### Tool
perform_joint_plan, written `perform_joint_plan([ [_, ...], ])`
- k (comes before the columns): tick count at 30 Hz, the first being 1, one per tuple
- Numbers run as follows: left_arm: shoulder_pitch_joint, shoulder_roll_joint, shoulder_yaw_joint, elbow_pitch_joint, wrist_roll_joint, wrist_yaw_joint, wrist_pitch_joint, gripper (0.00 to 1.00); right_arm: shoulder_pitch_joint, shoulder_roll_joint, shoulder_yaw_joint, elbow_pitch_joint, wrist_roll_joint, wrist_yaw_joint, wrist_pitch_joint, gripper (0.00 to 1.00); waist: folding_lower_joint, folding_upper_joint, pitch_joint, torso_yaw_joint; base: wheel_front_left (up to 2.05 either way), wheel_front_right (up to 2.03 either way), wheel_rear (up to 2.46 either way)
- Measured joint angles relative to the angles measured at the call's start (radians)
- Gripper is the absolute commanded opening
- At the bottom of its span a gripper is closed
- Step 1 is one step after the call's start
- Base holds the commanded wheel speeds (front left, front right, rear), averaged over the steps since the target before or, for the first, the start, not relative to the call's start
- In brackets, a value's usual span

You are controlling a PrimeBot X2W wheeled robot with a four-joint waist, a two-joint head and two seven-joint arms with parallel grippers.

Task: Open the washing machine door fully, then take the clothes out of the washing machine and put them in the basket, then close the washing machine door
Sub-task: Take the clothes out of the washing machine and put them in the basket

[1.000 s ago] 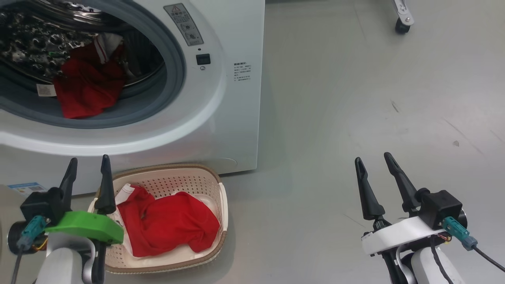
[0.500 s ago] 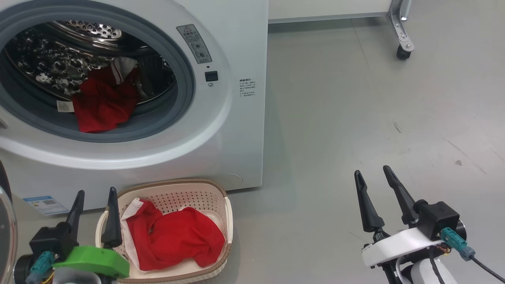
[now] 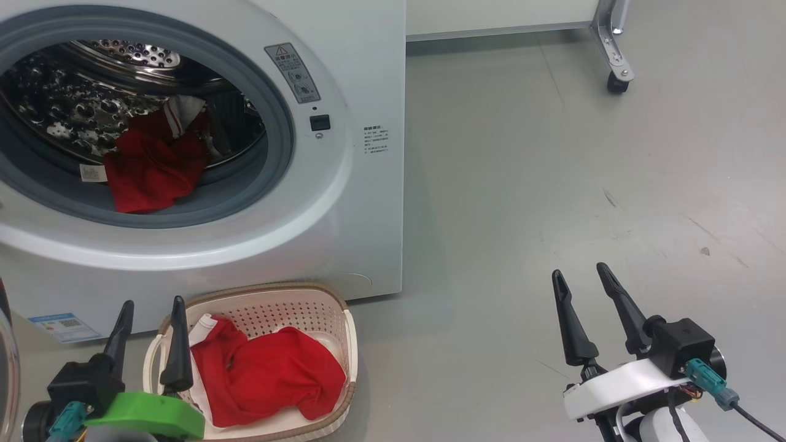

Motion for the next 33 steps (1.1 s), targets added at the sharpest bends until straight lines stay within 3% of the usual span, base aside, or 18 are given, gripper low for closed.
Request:
perform_joint_plan([
  [33,0.034,-0.004,-0.001,-0.057,0.0,-0.001,0.0,1.0,0.002,0.0,-0.003,-0.007,-0.006,0.008,0.0,1.0,0.0,0.0,0.011,-0.011,0.0,0.0,0.0],
])
